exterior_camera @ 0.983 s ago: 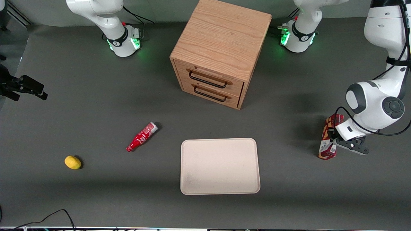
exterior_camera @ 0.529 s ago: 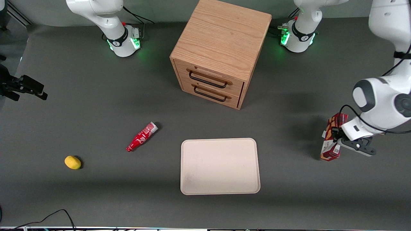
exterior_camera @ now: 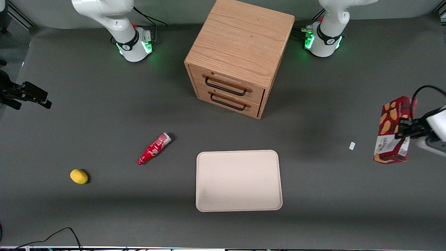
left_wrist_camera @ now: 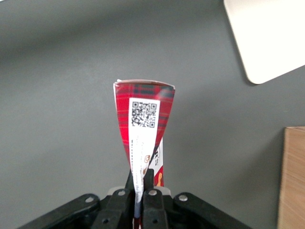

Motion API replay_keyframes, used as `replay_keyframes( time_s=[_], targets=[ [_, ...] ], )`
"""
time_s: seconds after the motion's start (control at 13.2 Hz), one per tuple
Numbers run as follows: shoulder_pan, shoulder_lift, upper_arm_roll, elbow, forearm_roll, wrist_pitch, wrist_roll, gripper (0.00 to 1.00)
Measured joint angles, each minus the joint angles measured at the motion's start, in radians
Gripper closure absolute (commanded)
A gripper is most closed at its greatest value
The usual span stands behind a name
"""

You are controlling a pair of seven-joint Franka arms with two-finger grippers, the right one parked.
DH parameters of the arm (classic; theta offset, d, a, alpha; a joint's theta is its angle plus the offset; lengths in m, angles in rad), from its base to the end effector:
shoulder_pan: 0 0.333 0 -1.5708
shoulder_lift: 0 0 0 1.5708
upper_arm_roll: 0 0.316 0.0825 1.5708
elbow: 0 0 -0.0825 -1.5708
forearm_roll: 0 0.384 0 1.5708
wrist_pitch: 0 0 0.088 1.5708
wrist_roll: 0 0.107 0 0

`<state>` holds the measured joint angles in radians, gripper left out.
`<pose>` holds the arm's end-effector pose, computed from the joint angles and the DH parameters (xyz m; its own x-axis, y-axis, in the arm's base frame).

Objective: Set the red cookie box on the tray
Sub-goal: 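Lift the cookie box upright with the left gripper, then carry the held cookie box over the cream tray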

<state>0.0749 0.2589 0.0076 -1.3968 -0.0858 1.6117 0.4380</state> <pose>0.6321 0.0428 0.5566 0.9392 -0.3434 -0.0046 -0.3415 -0.9352 0.0943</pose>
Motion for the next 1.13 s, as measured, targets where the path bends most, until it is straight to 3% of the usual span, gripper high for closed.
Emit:
replay_keyframes(
  time_s=[0.23, 0.68, 1.13],
  targets=[
    [-0.043, 0.024, -0.006, 0.098, -0.002, -0.056, -0.099, 1.00],
    [-0.325, 0.228, -0.015, 0.332, 0.002, -0.034, -0.537, 1.00],
    [-0.505, 0.493, -0.009, 0.443, 0.051, 0.257, -0.746, 1.00]
  ],
)
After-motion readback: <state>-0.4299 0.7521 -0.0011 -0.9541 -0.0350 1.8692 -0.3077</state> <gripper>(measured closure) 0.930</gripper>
